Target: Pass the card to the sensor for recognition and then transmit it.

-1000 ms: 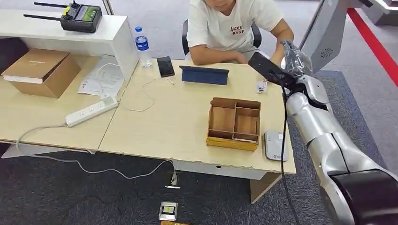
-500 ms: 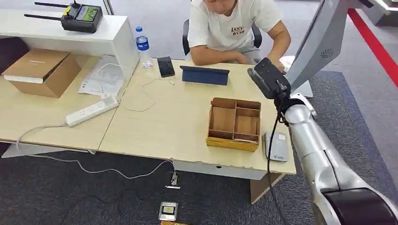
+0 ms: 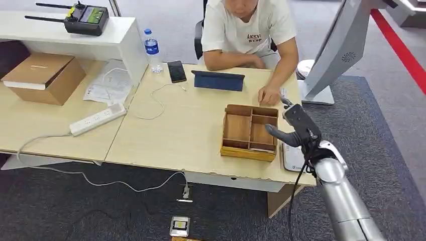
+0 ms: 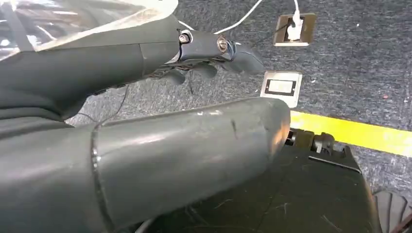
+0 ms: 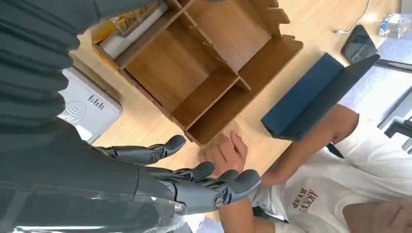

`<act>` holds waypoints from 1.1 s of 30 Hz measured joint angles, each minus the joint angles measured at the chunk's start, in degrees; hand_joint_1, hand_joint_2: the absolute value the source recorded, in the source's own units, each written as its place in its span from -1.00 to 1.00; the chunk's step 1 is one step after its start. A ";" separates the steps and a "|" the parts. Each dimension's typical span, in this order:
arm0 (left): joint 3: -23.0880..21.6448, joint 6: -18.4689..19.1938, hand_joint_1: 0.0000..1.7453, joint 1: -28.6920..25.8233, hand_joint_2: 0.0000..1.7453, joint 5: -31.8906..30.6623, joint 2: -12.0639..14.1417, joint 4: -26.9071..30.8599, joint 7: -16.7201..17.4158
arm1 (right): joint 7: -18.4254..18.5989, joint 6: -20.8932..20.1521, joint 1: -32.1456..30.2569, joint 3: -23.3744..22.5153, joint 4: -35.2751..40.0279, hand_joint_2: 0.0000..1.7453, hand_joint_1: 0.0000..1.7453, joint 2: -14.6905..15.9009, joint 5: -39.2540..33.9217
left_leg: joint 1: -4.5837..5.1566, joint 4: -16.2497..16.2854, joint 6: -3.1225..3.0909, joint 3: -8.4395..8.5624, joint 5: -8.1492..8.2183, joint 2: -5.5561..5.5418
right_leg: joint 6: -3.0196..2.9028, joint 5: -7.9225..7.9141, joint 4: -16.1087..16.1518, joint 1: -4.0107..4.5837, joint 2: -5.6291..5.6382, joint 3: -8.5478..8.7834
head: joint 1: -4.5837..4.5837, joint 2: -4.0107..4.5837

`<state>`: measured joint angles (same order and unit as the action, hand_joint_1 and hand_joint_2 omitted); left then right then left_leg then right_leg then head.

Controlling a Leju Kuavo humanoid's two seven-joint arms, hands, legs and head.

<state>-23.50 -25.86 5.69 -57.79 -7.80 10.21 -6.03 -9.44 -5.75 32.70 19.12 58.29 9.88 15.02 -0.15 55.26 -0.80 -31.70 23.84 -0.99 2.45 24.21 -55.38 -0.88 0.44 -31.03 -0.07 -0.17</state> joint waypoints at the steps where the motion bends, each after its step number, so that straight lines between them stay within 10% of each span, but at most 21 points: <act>1: 0.00 0.00 -1.00 0.01 -1.00 0.00 0.00 0.00 0.00 | 0.09 0.17 -0.39 0.02 0.72 1.00 -1.00 0.13 0.26 | 0.00 0.00 0.00 0.00 0.00 0.00 | 0.00 0.00 0.00 0.00 0.00 0.00 | -0.02 0.00; 22: -0.02 0.00 -1.00 0.08 -1.00 -0.02 0.00 0.04 0.00 | 0.22 3.74 -4.56 5.07 6.36 1.00 -1.00 -0.02 27.39 | -0.01 -0.02 0.00 -0.03 0.00 0.00 | -0.01 0.01 0.00 0.01 0.00 0.01 | 0.00 0.00; 33: -0.02 0.02 -1.00 0.11 -1.00 -0.11 0.00 0.07 0.22 | 0.02 3.69 -7.15 8.44 5.94 1.00 -1.00 -0.70 30.03 | 0.00 -0.02 0.00 -0.04 0.00 0.01 | -0.01 0.01 0.00 0.00 -0.01 0.00 | -0.02 0.00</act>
<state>-23.52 -25.83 5.80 -57.90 -7.80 10.27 -5.81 -9.42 -2.05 25.55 27.56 64.24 9.18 45.05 -0.15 55.24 -0.79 -31.75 23.84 -0.98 2.45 24.22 -55.38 -0.88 0.43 -31.03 -0.09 -0.17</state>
